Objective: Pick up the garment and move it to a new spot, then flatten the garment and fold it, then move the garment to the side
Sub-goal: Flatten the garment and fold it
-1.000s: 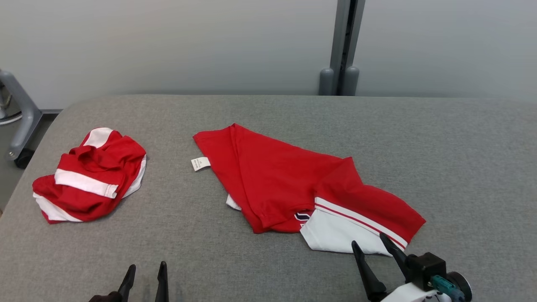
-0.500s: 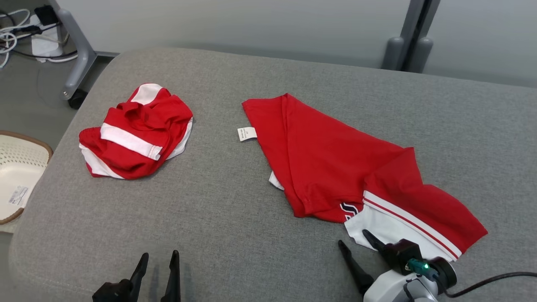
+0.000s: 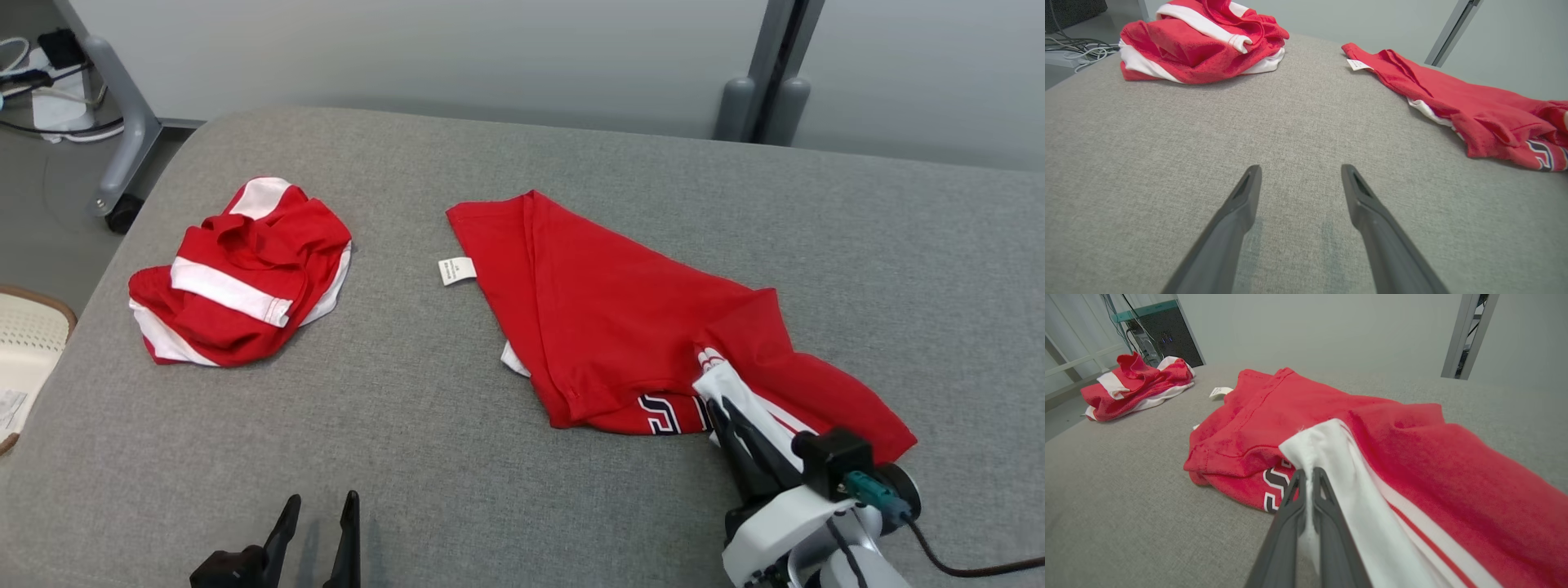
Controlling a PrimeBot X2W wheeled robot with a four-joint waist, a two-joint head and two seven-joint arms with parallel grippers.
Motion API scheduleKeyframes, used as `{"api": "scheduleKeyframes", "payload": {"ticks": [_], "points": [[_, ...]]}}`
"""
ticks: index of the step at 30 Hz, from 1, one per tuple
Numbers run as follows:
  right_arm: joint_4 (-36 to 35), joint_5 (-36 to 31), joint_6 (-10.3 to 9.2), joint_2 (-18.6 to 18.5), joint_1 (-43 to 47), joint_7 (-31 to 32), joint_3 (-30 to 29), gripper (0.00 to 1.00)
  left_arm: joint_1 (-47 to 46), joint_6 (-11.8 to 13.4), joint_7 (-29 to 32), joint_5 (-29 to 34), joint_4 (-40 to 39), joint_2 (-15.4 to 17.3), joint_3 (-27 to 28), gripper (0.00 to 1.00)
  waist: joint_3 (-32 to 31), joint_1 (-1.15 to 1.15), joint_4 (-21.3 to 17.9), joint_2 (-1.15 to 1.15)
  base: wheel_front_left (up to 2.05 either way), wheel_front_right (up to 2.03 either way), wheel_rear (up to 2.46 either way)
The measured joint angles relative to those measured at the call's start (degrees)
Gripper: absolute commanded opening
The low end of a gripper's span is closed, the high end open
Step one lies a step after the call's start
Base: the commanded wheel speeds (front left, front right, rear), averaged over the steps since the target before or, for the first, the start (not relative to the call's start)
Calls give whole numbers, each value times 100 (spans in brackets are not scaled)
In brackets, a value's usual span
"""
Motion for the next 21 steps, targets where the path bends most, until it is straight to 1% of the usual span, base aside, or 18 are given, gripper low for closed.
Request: {"api": "scheduleKeyframes", "payload": {"ticks": [5, 10, 16, 21], "points": [[-821, 83, 0, -3, 41, 0, -304, 0, -1, -38, 0, 3, 40, 1, -83, 100, -203, 0, -170, 0, 0, 0, 0], [-1435, 267, 0, -38, -116, 0, -683, 0, 43, -55, 0, 51, 134, 1, -92, 100, -446, 0, -318, 0, 0, 0, 0], [-1617, 348, 0, -154, -406, 0, -1229, 0, 131, -112, 0, 118, 264, 2, -78, 100, -660, 0, -488, 0, 0, 0, 0], [-1441, 269, 0, -404, -623, 0, -1399, 0, 132, -151, 0, 182, 313, 2, -83, 100, -687, 0, -541, 0, 0, 0, 0]]}}
